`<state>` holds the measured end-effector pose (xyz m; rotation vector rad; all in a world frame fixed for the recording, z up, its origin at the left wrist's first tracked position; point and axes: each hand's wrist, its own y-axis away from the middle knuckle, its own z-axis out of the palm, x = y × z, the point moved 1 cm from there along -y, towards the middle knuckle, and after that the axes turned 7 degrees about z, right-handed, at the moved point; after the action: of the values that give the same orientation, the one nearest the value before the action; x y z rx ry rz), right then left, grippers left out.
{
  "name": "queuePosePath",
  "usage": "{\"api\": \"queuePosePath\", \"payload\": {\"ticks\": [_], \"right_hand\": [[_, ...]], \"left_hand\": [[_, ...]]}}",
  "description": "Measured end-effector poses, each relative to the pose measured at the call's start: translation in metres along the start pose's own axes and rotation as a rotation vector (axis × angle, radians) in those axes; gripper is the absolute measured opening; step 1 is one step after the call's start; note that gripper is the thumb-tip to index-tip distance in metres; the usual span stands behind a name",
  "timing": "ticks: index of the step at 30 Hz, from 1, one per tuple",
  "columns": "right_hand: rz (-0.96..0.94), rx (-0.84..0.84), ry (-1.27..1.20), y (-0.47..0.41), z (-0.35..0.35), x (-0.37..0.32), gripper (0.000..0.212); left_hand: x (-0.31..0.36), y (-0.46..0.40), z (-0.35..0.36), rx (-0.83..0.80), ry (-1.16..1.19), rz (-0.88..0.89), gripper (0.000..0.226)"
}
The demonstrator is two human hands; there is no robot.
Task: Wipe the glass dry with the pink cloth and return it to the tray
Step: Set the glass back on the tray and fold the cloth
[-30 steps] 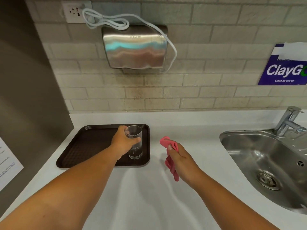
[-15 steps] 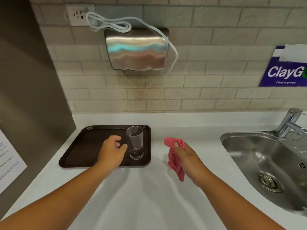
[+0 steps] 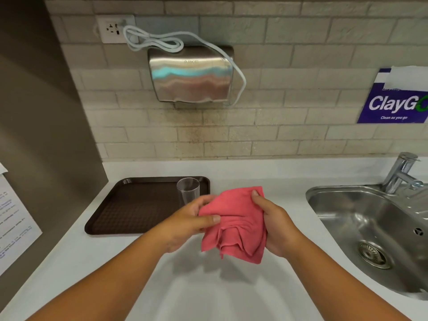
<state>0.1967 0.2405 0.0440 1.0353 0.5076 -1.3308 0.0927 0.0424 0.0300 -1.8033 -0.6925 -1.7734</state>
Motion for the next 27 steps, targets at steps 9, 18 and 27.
{"api": "queuePosePath", "payload": {"ticks": [9, 18, 27], "right_hand": [[-0.081, 0.096, 0.426, 0.009, -0.014, -0.004, 0.032], [-0.036, 0.056, 0.347, 0.01, -0.01, 0.0, 0.04], [-0.062, 0.039, 0.314, 0.006, -0.011, -0.004, 0.028]], "left_hand": [[0.023, 0.007, -0.02, -0.013, -0.153, 0.023, 0.035], [0.024, 0.015, -0.011, 0.026, -0.12, 0.008, 0.032], [0.029, 0.012, -0.008, 0.2, 0.073, -0.087, 0.032]]}}
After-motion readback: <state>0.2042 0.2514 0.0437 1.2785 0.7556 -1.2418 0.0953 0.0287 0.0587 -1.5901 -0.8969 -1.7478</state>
